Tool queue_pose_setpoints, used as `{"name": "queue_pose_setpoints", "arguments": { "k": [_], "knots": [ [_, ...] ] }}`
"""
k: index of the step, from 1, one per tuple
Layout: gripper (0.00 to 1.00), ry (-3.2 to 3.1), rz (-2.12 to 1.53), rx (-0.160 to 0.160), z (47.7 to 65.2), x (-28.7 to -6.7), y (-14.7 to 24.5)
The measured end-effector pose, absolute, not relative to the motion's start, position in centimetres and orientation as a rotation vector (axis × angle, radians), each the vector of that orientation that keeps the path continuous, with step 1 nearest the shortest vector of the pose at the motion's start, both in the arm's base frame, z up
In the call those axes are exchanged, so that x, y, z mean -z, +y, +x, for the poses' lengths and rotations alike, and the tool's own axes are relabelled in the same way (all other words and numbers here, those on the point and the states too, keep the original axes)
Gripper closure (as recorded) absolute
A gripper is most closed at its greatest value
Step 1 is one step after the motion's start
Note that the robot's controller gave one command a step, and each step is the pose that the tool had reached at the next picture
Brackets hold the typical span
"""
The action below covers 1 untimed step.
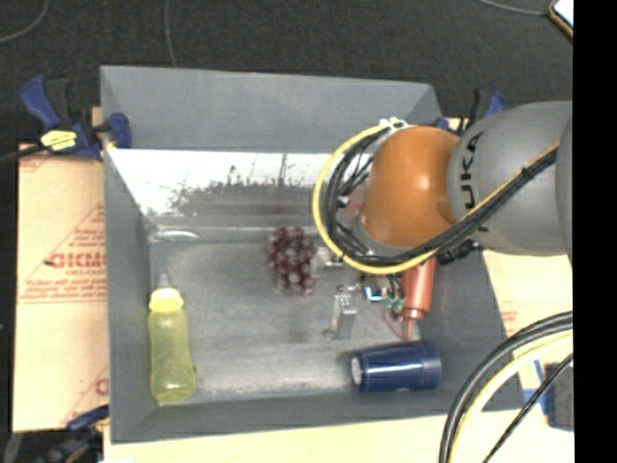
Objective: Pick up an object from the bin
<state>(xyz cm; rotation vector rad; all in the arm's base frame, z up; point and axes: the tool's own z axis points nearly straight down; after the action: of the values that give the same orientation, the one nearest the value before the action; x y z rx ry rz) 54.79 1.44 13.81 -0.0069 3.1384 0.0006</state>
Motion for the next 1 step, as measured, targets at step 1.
{"name": "queue_pose_setpoints", "arguments": {
  "k": [1],
  "knots": [
    [0.00,3.008,0.885,-0.004,61.07,-7.15,3.30]
  ]
}}
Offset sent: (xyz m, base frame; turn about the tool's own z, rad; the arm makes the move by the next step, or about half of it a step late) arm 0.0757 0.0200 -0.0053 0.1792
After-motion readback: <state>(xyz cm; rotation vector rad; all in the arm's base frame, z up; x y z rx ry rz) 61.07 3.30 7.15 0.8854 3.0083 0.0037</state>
